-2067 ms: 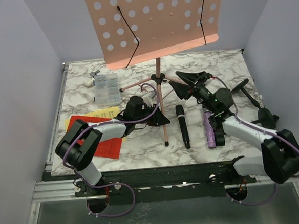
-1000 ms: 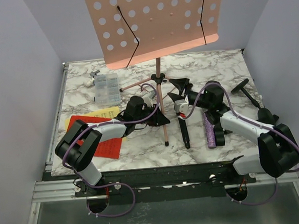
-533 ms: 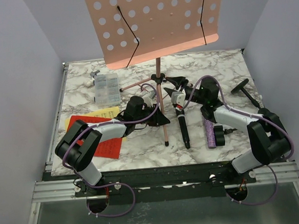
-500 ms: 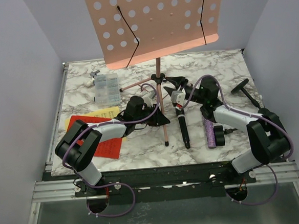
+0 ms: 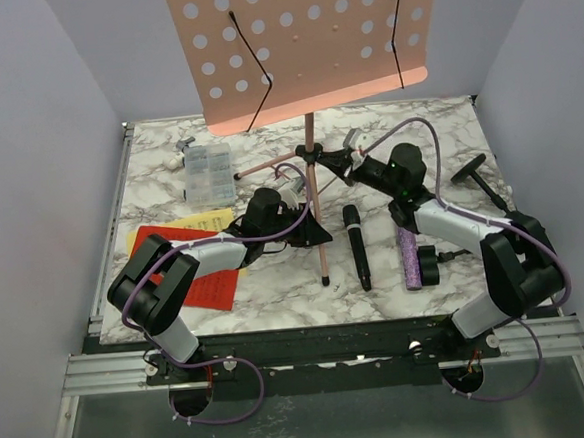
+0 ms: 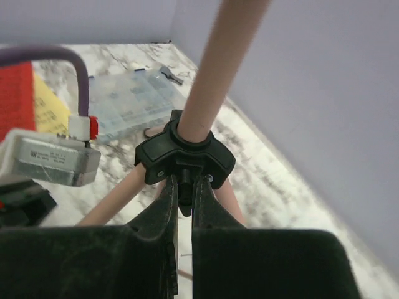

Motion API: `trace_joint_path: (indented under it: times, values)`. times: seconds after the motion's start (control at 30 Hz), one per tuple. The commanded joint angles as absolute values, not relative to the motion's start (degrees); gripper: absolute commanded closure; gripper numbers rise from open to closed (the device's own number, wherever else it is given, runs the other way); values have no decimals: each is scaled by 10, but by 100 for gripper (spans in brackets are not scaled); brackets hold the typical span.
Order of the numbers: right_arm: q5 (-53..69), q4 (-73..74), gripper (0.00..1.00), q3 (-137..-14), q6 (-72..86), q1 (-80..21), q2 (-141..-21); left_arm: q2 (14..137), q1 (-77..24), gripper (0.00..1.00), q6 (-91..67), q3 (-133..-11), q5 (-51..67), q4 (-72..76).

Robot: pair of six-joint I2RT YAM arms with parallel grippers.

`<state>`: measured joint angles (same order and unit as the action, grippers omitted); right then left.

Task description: Set up the instrument practice props

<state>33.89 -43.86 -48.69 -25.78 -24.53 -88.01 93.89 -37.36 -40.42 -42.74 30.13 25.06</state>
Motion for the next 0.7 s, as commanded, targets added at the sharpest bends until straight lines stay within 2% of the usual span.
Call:
trace_joint_path:
  times: [0.0,0.1,0.2,0.27,0.37,0.43,0.5,0.53,0.57,0.67]
  values:
    - [248,-422,99,-504,123,-246,-834,951,-375,100,-416,-411,287,154]
    - [171,-415,100,-492,355,-246,-819,953,-375,100,-417,-410,286,154]
    - [111,-323,100,-512,654,-245,-809,953,-375,100,-416,-409,283,154]
    - [138,-267,100,-534,876,-244,-812,953,-375,100,-415,-408,282,154]
    - [208,-271,99,-558,1127,-247,-836,953,-375,100,-414,-409,279,154]
    - [243,-236,100,-605,1223,-248,-852,954,-375,100,-414,-408,278,154]
    - [214,-227,99,-651,1236,-249,-855,954,-375,100,-413,-407,278,154]
    - [197,-225,96,-668,1233,-248,-851,953,-375,100,-413,-407,277,153]
    - [184,-222,86,-680,1231,-249,-847,951,-375,100,-412,-406,277,153]
    - [155,-210,65,-688,1239,-249,-821,946,-375,100,-409,-405,274,150]
